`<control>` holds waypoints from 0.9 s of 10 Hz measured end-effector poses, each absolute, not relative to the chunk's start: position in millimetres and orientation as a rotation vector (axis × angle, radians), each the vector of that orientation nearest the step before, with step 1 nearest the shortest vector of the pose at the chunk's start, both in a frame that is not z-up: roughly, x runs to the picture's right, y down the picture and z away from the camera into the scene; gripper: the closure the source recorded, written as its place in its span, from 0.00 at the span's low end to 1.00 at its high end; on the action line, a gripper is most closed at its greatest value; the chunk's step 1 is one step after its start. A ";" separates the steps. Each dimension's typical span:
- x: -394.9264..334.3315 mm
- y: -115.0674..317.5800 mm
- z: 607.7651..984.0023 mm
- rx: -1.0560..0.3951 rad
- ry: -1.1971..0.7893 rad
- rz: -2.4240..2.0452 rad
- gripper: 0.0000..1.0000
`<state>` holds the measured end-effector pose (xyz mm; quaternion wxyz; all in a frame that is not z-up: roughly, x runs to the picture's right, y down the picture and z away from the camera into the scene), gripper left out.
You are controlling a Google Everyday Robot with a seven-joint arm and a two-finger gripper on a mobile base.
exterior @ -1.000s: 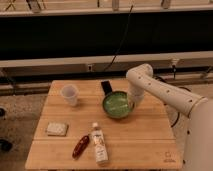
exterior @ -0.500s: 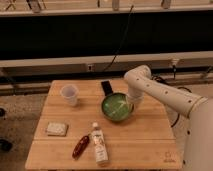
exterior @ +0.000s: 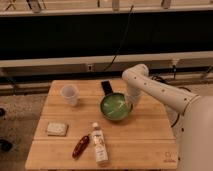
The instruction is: Drag the ceramic bowl in a circle
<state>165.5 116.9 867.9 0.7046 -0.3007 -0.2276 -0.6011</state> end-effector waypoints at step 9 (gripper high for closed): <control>190.7 104.0 879.9 -0.687 -0.500 -1.337 0.99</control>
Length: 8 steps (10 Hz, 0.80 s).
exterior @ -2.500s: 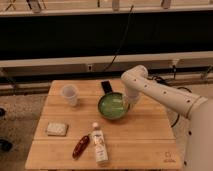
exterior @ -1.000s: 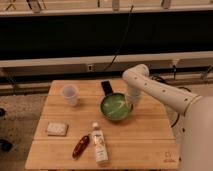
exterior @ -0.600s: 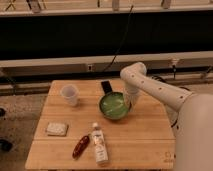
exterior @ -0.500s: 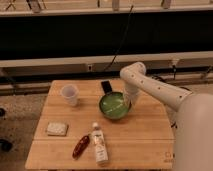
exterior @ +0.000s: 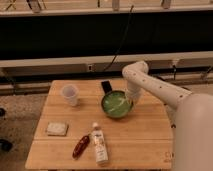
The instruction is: Drag the ceramic bowl in a circle
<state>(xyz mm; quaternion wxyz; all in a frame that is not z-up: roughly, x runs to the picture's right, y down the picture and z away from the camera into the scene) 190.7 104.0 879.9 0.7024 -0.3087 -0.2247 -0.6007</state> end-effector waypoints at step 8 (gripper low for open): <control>218.3 128.9 860.6 -0.710 -0.525 -1.400 0.99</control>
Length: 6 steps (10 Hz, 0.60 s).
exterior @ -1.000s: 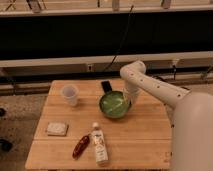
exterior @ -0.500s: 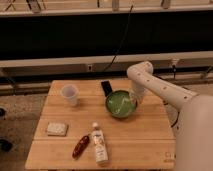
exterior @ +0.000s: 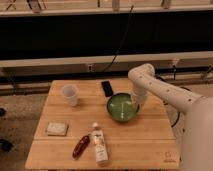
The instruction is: Drag the ceramic bowl in a circle
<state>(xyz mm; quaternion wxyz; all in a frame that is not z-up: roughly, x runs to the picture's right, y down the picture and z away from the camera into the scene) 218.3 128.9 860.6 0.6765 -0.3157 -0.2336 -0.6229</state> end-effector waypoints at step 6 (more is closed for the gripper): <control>177.0 125.2 862.0 -0.709 -0.548 -1.543 0.99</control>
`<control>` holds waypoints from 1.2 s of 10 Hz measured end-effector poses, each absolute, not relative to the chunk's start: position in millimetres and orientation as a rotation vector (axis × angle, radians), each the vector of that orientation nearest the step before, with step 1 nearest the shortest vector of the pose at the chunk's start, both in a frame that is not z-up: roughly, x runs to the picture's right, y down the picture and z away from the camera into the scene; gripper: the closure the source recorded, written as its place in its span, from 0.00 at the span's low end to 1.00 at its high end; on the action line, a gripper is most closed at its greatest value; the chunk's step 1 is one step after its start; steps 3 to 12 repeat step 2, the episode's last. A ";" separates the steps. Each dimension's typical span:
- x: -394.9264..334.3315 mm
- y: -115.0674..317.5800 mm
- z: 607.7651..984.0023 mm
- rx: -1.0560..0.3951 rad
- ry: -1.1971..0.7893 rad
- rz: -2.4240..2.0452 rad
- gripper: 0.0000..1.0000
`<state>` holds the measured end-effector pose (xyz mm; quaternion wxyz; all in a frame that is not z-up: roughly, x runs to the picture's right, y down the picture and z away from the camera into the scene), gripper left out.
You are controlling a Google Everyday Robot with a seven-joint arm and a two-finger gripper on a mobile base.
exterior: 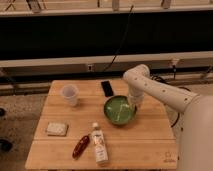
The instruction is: Drag the ceramic bowl in a circle
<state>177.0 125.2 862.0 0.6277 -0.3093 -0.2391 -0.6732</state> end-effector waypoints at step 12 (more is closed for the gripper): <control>170.8 119.0 864.7 -0.711 -0.553 -1.587 0.99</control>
